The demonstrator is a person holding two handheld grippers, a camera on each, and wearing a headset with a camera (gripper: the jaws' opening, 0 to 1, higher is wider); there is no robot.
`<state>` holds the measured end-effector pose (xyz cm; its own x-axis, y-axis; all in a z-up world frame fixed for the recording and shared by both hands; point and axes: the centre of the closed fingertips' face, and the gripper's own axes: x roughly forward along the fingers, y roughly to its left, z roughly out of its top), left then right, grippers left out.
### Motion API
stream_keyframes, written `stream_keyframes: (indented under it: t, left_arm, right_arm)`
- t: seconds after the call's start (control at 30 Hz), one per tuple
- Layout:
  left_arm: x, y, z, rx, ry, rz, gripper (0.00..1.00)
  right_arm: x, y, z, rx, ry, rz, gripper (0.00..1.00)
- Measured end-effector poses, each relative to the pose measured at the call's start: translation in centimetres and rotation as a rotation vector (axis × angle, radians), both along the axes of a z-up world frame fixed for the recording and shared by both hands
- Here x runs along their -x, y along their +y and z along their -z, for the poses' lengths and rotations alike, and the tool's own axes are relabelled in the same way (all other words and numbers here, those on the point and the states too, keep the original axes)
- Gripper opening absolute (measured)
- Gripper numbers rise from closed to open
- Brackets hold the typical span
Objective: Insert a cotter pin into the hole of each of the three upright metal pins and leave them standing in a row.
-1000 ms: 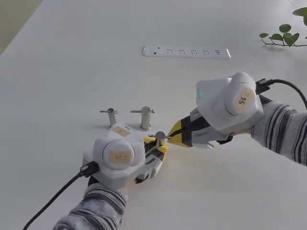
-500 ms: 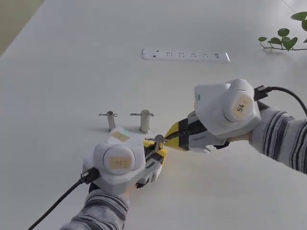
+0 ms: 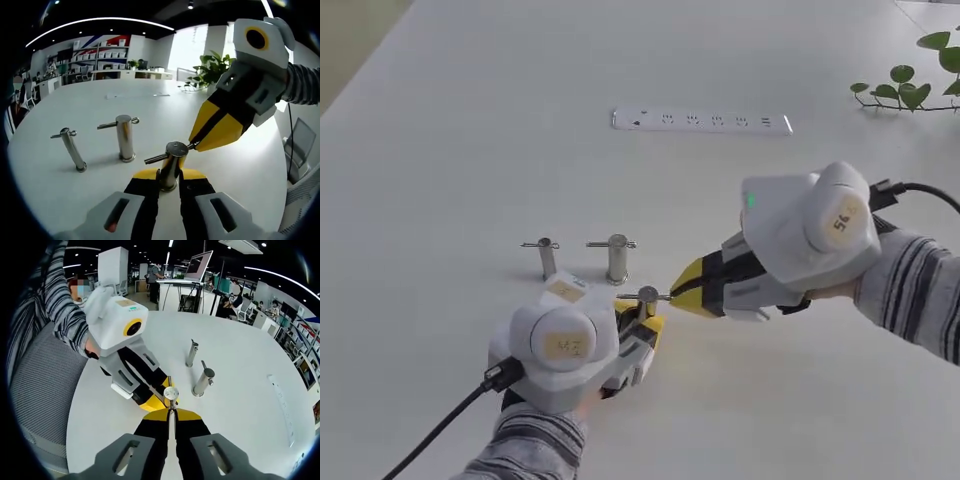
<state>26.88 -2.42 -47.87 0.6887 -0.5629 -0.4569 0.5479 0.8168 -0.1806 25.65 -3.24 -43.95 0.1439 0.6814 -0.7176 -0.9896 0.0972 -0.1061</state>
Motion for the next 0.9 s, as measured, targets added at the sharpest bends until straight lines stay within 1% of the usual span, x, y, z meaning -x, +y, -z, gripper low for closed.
stream_keyframes:
  t: [0.3,0.53,0.77,0.8,0.9]
  left_arm:
    - [-0.01,0.0,0.01,0.006,0.002,-0.007,0.11]
    - [0.0,0.01,0.04,0.009,0.002,-0.012,0.11]
    - [0.01,-0.01,0.08,0.011,0.006,-0.022,0.12]
    - [0.0,0.0,0.11,0.01,0.007,-0.023,0.12]
    - [0.07,0.12,0.51,-0.02,0.016,-0.017,0.13]
  right_arm:
    - [-0.08,0.45,-0.01,0.006,-0.012,-0.014,0.0]
    - [-0.01,0.38,-0.03,0.008,-0.018,-0.021,0.0]
    - [-0.1,0.35,-0.03,0.001,-0.013,-0.005,0.0]
    - [-0.1,0.33,-0.03,-0.001,-0.011,-0.001,0.0]
    - [-0.1,0.33,-0.03,-0.003,-0.004,0.009,0.0]
